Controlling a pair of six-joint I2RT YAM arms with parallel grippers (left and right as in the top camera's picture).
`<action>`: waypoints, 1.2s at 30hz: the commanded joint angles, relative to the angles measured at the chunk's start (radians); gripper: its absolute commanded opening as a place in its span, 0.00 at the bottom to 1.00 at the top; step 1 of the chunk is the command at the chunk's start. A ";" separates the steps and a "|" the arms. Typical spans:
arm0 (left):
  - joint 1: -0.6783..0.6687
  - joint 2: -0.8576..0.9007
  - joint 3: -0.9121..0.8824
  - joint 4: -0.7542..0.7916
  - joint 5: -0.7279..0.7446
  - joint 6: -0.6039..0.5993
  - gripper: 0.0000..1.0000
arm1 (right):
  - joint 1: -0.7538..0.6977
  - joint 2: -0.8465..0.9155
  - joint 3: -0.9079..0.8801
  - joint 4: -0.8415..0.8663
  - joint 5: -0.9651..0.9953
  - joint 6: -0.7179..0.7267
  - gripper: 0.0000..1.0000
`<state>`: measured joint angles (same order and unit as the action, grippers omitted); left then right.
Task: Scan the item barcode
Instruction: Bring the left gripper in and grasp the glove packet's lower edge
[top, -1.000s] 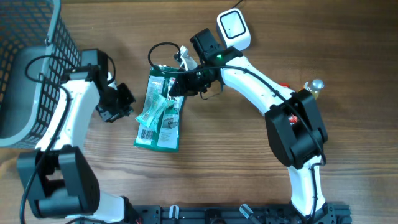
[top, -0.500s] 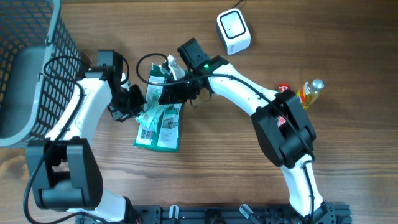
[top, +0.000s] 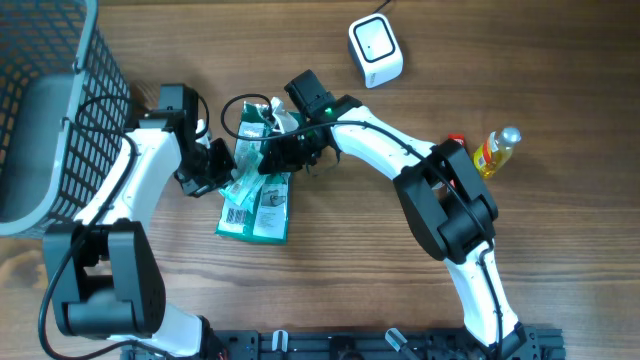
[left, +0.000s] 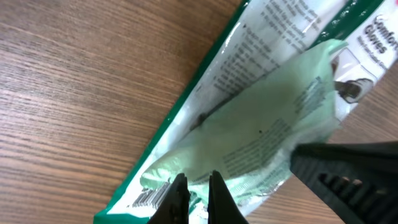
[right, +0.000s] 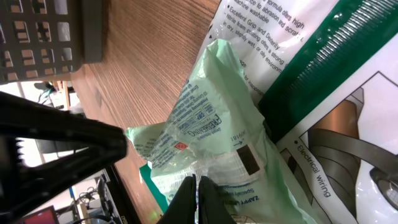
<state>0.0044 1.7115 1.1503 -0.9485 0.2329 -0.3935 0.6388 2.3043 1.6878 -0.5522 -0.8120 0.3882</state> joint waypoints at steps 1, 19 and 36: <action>-0.002 -0.011 0.066 -0.032 0.123 0.059 0.04 | 0.003 0.029 -0.014 0.005 -0.005 -0.022 0.04; -0.009 -0.010 -0.097 0.139 0.193 0.090 0.04 | 0.010 0.029 -0.014 -0.005 0.003 -0.023 0.04; -0.009 0.094 -0.195 0.385 0.038 0.019 0.04 | 0.018 0.029 -0.043 -0.031 0.209 -0.016 0.04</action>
<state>-0.0010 1.7264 0.9852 -0.5938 0.3496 -0.3511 0.6521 2.3058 1.6878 -0.5789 -0.7345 0.3882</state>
